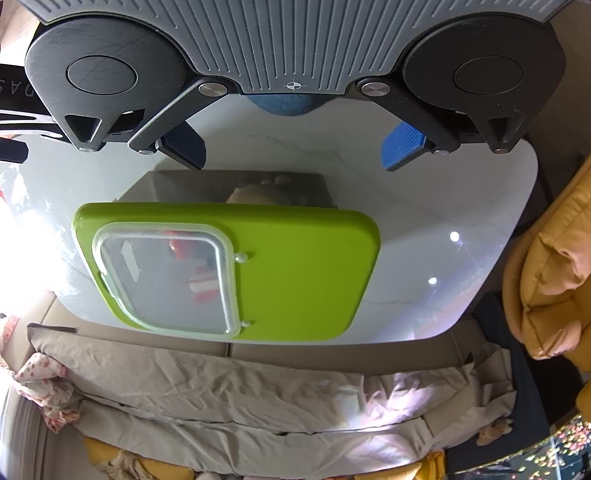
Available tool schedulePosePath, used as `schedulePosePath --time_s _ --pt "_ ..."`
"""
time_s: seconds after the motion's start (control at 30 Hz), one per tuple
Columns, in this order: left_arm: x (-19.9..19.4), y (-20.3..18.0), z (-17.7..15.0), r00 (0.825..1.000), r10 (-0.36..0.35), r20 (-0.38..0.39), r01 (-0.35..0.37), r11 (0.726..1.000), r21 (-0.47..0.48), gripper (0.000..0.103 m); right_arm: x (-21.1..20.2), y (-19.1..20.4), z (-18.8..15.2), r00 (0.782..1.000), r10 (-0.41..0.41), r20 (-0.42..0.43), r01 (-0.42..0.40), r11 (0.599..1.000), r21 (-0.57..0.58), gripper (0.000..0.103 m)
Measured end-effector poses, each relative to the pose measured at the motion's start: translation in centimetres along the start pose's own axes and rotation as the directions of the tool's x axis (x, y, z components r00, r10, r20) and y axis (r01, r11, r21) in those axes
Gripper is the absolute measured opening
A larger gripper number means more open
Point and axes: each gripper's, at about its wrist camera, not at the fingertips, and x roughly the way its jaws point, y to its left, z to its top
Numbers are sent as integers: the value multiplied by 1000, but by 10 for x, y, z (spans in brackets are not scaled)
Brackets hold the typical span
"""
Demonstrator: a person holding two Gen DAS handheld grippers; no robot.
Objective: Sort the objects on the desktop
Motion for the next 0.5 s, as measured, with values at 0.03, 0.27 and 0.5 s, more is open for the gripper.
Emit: schedulePosePath --time_s 0.03,0.27,0.5 --pt "0 0 0 1000 0 -2 0 1000 0 103 0 0 0 1000 -1 1 1 1000 0 103" --pt "2 1 -1 1000 -2 -13 2 1000 -4 103 2 0 2 1000 -15 -3 16 1000 4 103" --pt "4 3 -2 1000 -4 -24 4 1000 -7 103 3 -1 5 1000 -28 -2 28 1000 7 103"
